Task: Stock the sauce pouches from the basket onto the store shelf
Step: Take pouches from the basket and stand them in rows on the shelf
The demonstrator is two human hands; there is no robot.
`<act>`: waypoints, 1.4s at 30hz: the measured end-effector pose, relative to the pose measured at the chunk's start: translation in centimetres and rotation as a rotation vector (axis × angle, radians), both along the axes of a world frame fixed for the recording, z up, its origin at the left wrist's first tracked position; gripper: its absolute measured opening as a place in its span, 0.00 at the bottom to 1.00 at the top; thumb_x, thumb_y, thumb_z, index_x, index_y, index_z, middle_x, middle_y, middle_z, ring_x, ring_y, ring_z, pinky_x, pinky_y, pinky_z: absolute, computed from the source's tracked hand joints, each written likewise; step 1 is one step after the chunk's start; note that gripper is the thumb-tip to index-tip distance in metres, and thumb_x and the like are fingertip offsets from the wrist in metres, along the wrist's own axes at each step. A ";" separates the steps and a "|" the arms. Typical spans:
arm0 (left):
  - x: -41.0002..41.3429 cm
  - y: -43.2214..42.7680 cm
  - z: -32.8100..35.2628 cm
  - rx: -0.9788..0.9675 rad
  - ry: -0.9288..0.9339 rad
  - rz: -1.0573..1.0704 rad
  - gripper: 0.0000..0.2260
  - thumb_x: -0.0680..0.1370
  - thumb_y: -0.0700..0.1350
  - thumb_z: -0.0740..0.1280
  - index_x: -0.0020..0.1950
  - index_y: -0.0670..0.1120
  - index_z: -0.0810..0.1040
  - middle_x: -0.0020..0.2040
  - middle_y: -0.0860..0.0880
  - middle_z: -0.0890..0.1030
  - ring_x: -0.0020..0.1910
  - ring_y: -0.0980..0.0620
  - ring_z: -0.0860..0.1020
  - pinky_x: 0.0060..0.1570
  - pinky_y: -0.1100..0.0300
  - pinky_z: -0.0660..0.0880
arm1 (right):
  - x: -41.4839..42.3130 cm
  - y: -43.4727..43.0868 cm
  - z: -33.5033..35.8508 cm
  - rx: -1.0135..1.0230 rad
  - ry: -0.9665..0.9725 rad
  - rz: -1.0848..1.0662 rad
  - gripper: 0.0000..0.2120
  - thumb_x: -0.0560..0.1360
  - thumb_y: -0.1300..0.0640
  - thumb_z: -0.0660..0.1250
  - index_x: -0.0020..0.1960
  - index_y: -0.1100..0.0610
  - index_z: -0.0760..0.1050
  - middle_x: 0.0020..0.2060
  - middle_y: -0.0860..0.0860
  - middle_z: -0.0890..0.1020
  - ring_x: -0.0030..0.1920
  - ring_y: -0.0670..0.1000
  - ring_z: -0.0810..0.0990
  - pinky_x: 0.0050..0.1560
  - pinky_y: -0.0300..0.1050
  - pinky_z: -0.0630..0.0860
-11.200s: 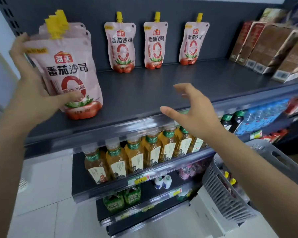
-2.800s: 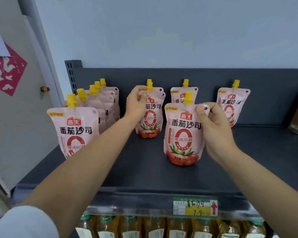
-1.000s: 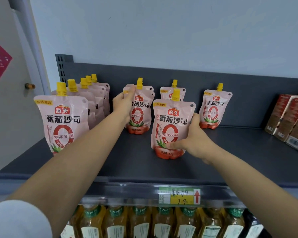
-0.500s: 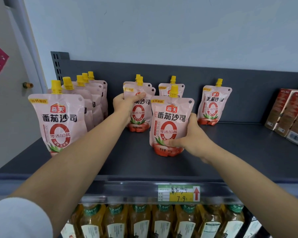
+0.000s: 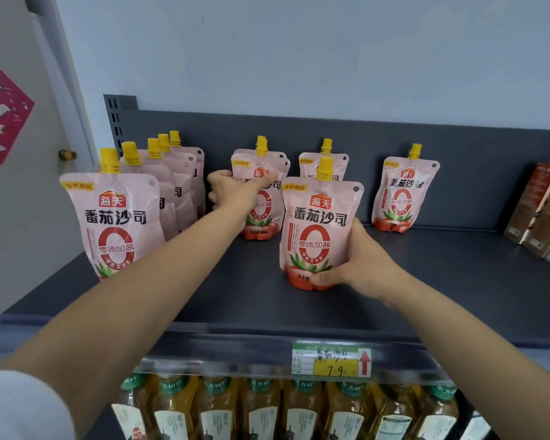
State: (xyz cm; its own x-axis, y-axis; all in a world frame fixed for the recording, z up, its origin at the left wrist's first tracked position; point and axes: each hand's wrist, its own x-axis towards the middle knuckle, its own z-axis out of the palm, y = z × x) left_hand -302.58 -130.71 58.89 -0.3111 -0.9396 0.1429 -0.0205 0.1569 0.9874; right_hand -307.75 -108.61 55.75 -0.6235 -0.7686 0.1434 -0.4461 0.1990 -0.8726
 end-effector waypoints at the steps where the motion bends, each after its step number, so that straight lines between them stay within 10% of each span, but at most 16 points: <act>1: 0.4 0.4 -0.3 -0.057 -0.070 0.050 0.36 0.62 0.55 0.78 0.60 0.49 0.61 0.64 0.46 0.68 0.62 0.46 0.68 0.61 0.45 0.70 | -0.1 0.1 -0.1 -0.002 0.001 0.004 0.44 0.57 0.65 0.81 0.66 0.48 0.63 0.57 0.42 0.79 0.57 0.47 0.77 0.56 0.46 0.77; 4: 2.2 1.8 -0.8 -0.169 -0.137 0.017 0.32 0.65 0.52 0.77 0.60 0.50 0.60 0.62 0.49 0.66 0.62 0.49 0.65 0.61 0.49 0.69 | -0.3 0.1 -0.3 -0.032 0.019 0.024 0.40 0.58 0.66 0.81 0.63 0.48 0.68 0.55 0.42 0.81 0.56 0.45 0.79 0.54 0.44 0.79; 8: 6.3 3.0 -0.5 -0.087 -0.182 -0.570 0.18 0.73 0.35 0.66 0.60 0.47 0.68 0.60 0.47 0.76 0.57 0.49 0.76 0.53 0.58 0.75 | -0.4 0.2 -0.4 -0.075 0.058 0.033 0.36 0.58 0.66 0.81 0.58 0.45 0.69 0.50 0.38 0.80 0.51 0.40 0.78 0.44 0.31 0.76; 12: 9.0 4.7 -1.7 -0.213 -0.461 -0.940 0.28 0.71 0.33 0.71 0.67 0.48 0.66 0.59 0.49 0.77 0.55 0.53 0.78 0.53 0.60 0.77 | -0.2 -0.4 -0.8 -0.128 0.074 0.012 0.35 0.58 0.67 0.81 0.58 0.46 0.71 0.51 0.39 0.80 0.51 0.40 0.78 0.41 0.31 0.76; 21: 8.5 4.4 -1.7 -0.472 -0.593 -0.701 0.46 0.68 0.43 0.76 0.75 0.52 0.48 0.70 0.49 0.68 0.64 0.51 0.71 0.64 0.52 0.71 | 0.1 -5.3 0.1 -0.196 0.054 0.049 0.31 0.61 0.67 0.79 0.57 0.49 0.69 0.45 0.37 0.77 0.44 0.36 0.75 0.35 0.29 0.74; 27: 8.3 3.4 -1.7 -0.663 -0.804 -0.430 0.36 0.72 0.50 0.72 0.72 0.45 0.54 0.68 0.46 0.70 0.62 0.49 0.74 0.59 0.54 0.75 | -0.4 -9.2 -0.7 -0.199 0.037 0.101 0.31 0.59 0.67 0.80 0.55 0.50 0.69 0.47 0.39 0.77 0.49 0.41 0.77 0.41 0.32 0.75; 42: 6.2 1.3 -1.7 -0.411 -0.512 -0.404 0.33 0.73 0.36 0.68 0.71 0.45 0.53 0.65 0.47 0.71 0.54 0.53 0.73 0.42 0.65 0.74 | -2.9 -12.4 -0.4 -0.051 0.167 0.166 0.34 0.64 0.65 0.77 0.64 0.52 0.64 0.48 0.36 0.73 0.46 0.38 0.74 0.35 0.28 0.72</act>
